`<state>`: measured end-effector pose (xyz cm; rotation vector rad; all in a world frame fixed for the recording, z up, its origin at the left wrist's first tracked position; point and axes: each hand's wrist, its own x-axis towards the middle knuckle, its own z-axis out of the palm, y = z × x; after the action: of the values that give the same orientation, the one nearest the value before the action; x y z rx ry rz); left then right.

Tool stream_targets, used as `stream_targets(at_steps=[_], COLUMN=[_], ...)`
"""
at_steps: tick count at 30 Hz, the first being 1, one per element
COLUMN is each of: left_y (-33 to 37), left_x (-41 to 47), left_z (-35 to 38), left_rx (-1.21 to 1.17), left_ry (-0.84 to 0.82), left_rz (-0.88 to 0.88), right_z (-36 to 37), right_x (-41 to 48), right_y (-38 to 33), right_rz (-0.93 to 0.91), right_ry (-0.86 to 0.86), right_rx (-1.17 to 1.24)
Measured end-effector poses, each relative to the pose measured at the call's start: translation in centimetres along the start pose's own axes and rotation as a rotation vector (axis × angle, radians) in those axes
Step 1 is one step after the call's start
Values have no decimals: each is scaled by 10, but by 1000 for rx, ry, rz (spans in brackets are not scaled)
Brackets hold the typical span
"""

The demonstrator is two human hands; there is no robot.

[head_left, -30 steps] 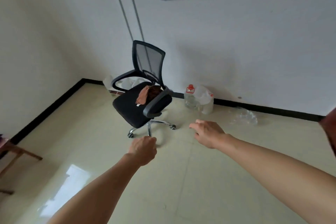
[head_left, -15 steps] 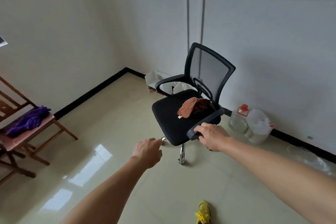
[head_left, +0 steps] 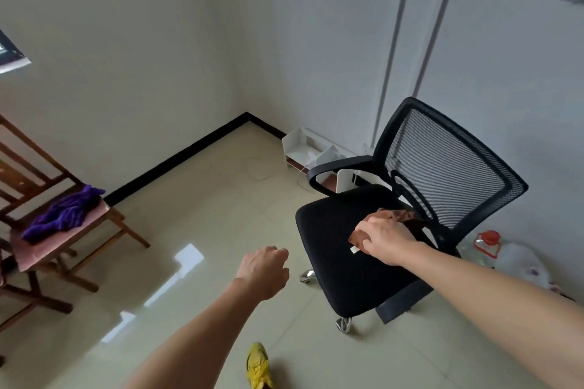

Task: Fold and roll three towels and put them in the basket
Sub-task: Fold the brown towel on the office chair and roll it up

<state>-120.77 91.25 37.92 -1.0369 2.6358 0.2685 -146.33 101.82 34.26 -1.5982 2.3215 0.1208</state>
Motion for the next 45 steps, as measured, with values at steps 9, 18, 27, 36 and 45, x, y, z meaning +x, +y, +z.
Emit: stream_targets(at_steps=[9, 18, 27, 36, 45], left_y=[-119, -105, -48, 9, 95], left_x=[157, 285, 394, 480, 576], left_z=[-31, -34, 10, 58, 167], left_rx=[74, 165, 213, 151, -8], left_ry=[-108, -278, -446, -629, -739], left_rz=[210, 449, 600, 588, 609], right_z=[32, 57, 113, 157, 253], right_x=[126, 138, 164, 207, 253], right_y=[-32, -23, 45, 79, 93], right_rz=[358, 601, 1031, 1309, 1703], right_ry=[-57, -33, -143, -49, 195], right_rx=[139, 478, 773, 1043, 1159])
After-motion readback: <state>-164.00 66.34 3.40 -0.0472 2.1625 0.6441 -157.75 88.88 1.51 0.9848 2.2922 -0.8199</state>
